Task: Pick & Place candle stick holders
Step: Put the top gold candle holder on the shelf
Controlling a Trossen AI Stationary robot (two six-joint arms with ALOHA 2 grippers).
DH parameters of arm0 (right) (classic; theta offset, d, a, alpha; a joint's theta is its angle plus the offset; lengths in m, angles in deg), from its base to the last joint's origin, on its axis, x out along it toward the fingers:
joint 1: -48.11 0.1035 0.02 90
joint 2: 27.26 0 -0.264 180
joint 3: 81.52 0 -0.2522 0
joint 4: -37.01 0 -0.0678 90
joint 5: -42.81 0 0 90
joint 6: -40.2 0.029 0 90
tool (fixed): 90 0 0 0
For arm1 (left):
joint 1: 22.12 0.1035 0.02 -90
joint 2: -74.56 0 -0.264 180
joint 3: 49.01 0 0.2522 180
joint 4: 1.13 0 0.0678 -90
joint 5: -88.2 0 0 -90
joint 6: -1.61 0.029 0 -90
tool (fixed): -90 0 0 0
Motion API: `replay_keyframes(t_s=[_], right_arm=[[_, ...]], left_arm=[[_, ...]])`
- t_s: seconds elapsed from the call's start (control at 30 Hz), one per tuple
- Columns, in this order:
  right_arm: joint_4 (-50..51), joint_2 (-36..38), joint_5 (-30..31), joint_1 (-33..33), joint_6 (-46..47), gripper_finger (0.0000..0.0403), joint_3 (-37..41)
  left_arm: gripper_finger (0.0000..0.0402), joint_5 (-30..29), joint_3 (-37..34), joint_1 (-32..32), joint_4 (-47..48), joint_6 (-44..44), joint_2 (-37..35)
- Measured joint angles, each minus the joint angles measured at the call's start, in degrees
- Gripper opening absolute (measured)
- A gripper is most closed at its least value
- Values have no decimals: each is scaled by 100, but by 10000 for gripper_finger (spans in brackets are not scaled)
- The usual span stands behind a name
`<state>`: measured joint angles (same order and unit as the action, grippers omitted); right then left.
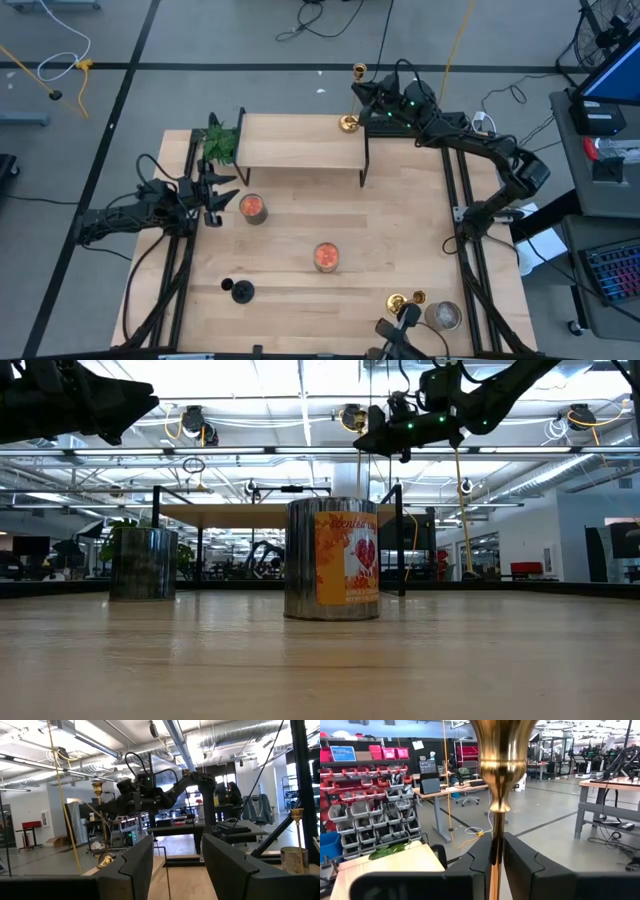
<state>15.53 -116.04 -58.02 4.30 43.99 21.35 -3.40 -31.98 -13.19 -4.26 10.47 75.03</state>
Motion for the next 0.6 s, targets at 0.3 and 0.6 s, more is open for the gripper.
replay_keyframes(t_s=[0.3,0.6], right_arm=[[4,0,0,0,2,79,2],[85,1,2,44,3,137,6]], left_arm=[[175,0,0,-1,42,-16,1],[175,0,0,0,40,-18,0]])
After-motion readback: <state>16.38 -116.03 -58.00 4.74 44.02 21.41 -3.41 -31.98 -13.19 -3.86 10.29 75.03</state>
